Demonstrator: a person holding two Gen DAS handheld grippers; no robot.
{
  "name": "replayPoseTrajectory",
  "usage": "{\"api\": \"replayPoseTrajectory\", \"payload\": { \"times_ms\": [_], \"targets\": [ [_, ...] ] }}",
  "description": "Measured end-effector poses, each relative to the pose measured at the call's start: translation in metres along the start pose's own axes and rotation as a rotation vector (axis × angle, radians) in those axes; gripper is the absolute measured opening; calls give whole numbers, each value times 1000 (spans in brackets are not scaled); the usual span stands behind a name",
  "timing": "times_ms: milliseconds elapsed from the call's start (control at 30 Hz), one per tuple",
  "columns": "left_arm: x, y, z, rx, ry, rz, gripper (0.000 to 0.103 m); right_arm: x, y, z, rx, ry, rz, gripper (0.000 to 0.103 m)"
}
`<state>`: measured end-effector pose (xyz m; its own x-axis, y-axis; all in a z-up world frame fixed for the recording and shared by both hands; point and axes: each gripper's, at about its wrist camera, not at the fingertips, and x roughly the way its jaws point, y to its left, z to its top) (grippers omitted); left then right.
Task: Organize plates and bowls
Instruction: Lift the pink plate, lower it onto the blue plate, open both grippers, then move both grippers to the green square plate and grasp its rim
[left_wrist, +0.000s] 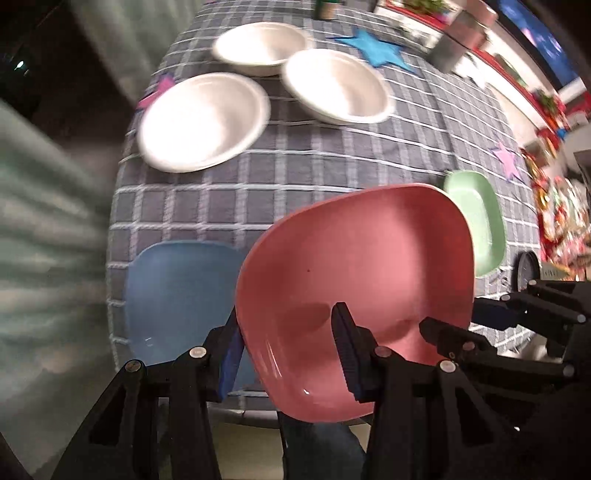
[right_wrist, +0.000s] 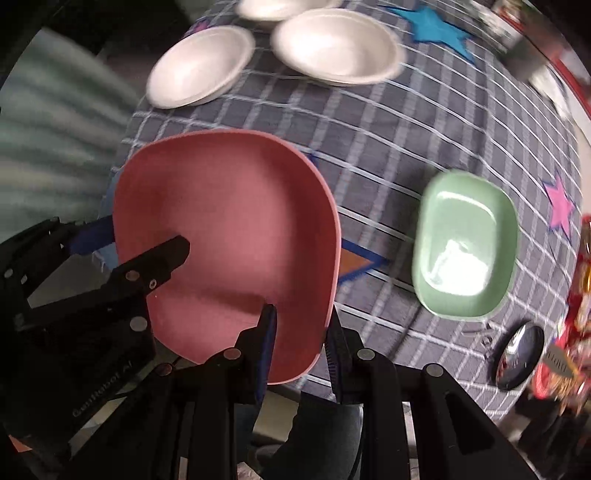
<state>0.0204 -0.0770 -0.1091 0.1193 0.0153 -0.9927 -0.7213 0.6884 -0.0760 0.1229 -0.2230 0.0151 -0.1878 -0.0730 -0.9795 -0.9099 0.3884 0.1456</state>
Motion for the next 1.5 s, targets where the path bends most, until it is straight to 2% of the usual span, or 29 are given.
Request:
{"api": "replayPoseTrajectory", "payload": {
  "times_ms": [200,433,567,633,667,700,833,867,900,1067,1233,1400,1500],
  "targets": [
    [3,49,-2,-71,33,59,50,23,44,20,-84,50,54,28],
    [15,87,4,-81,49,126,50,57,78,35,-62,116,172,28],
    [24,96,9,-90,52,138,75,70,84,40,-32,134,215,31],
    [25,100,10,-92,44,155,78,70,81,39,-16,122,198,67],
    [26,101,10,-89,44,152,78,69,77,39,-7,112,192,91],
    [27,103,10,-87,49,148,79,67,71,38,9,99,191,94],
    [29,103,12,-65,67,123,79,63,30,28,132,83,174,94],
    [28,99,14,-55,70,111,79,62,20,23,165,82,165,94],
    [27,94,15,-71,49,47,79,61,8,17,202,78,156,94],
    [19,54,26,24,52,-29,80,53,-45,-17,349,53,129,94],
    [17,-11,39,141,87,-100,80,46,-96,-40,469,23,99,94],
    [21,-62,48,221,113,-110,80,34,-140,-49,527,-13,69,94],
    [19,-81,57,213,112,-96,80,33,-169,-46,527,-13,39,94]
  ]
}}
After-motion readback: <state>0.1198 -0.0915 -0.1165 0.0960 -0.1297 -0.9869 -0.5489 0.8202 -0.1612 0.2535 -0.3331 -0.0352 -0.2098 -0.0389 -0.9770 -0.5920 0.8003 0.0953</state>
